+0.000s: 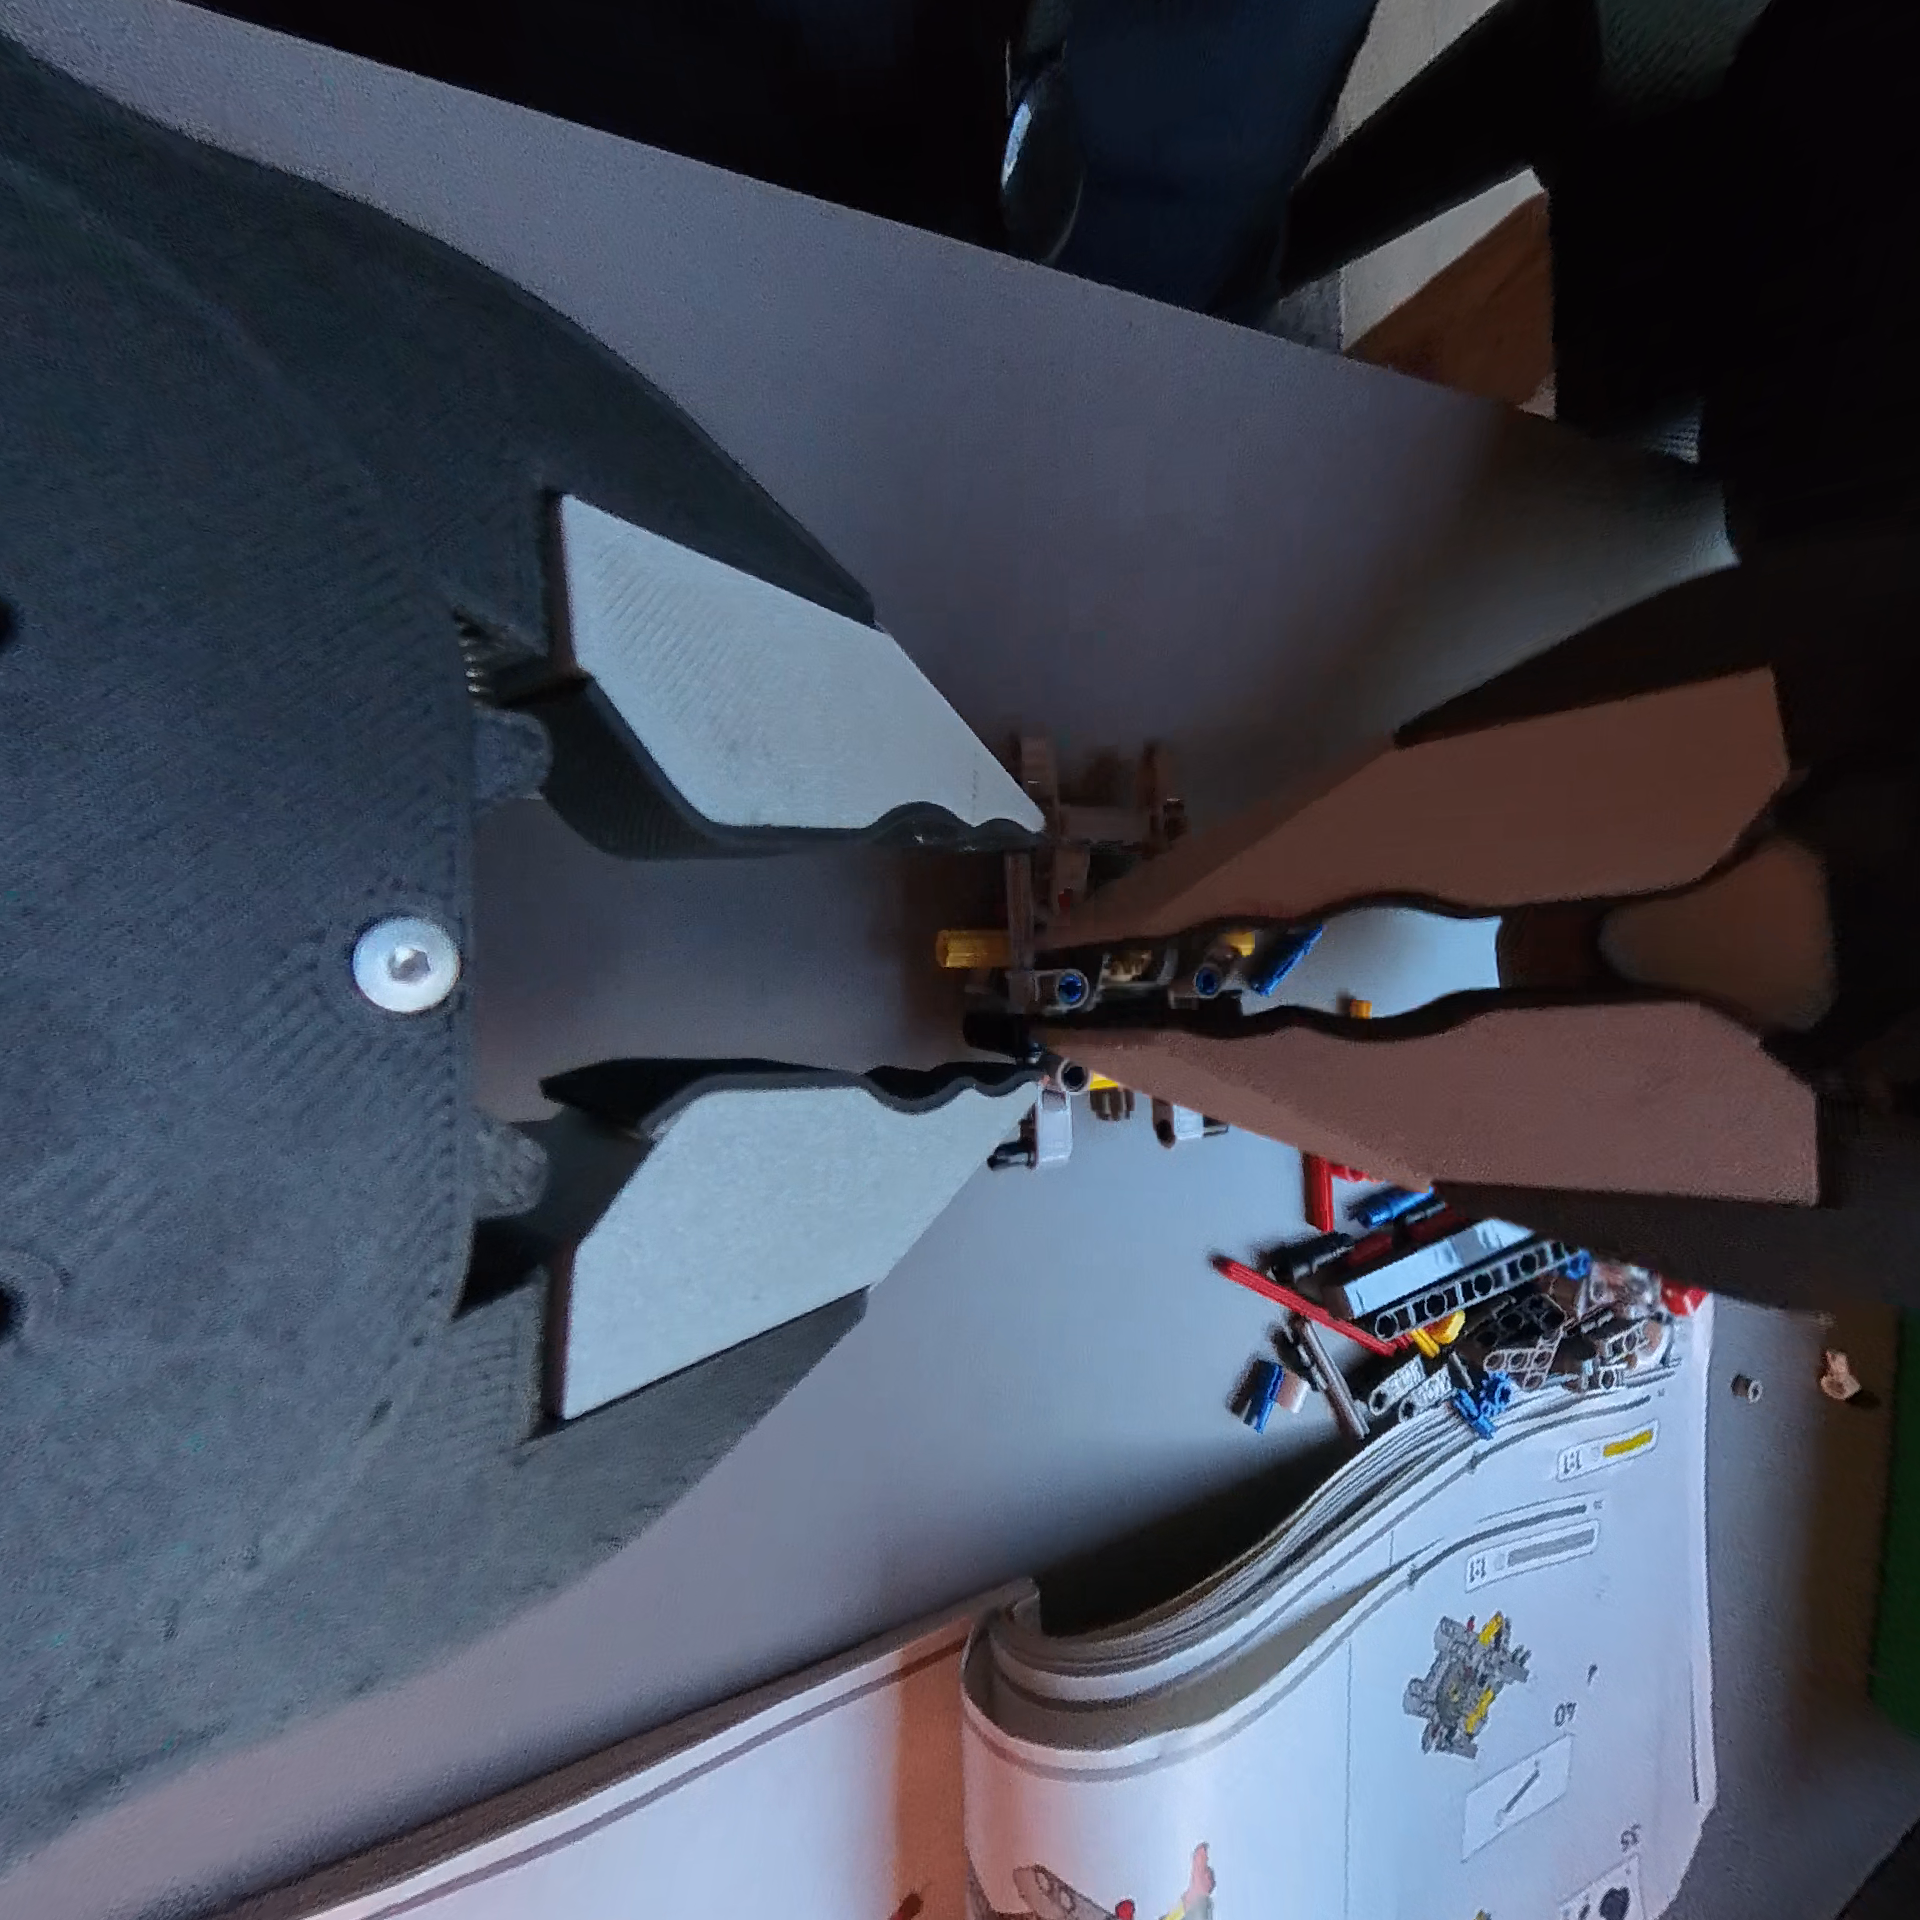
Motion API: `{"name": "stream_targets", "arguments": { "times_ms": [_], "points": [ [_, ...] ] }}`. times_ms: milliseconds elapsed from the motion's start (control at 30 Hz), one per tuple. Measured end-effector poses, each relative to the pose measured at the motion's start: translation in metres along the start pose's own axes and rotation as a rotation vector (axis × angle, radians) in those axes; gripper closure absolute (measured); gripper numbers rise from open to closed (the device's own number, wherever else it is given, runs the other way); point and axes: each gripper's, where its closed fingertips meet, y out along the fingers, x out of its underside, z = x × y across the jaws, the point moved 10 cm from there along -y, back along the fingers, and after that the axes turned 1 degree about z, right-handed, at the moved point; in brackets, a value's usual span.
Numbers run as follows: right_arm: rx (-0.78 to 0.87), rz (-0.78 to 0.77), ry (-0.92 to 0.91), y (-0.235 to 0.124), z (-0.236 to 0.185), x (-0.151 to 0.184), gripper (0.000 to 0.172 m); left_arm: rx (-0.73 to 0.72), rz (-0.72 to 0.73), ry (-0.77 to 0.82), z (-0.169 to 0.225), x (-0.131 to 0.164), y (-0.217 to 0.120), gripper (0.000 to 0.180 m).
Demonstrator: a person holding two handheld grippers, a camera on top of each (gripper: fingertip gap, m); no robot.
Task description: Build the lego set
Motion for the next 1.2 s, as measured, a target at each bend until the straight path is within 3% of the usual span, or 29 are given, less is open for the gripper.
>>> {"name": "stream_targets", "arguments": {
  "times_ms": [567, 733, 1200],
  "points": [
    [-0.013, 0.032, 0.014, -0.002, 0.0, -0.001, 0.137, 0.005, -0.03, -0.063, -0.002, 0.006, -0.003, 0.176],
    [-0.115, 0.063, 0.15, -0.004, 0.007, -0.002, 0.134, -0.015, -0.026, 0.01, 0.004, 0.005, -0.002, 0.176],
    [-0.008, 0.018, 0.125, 0.0, 0.001, -0.002, 0.139, -0.102, -0.013, -0.007, 0.01, 0.006, -0.002, 0.176]
  ]
}}
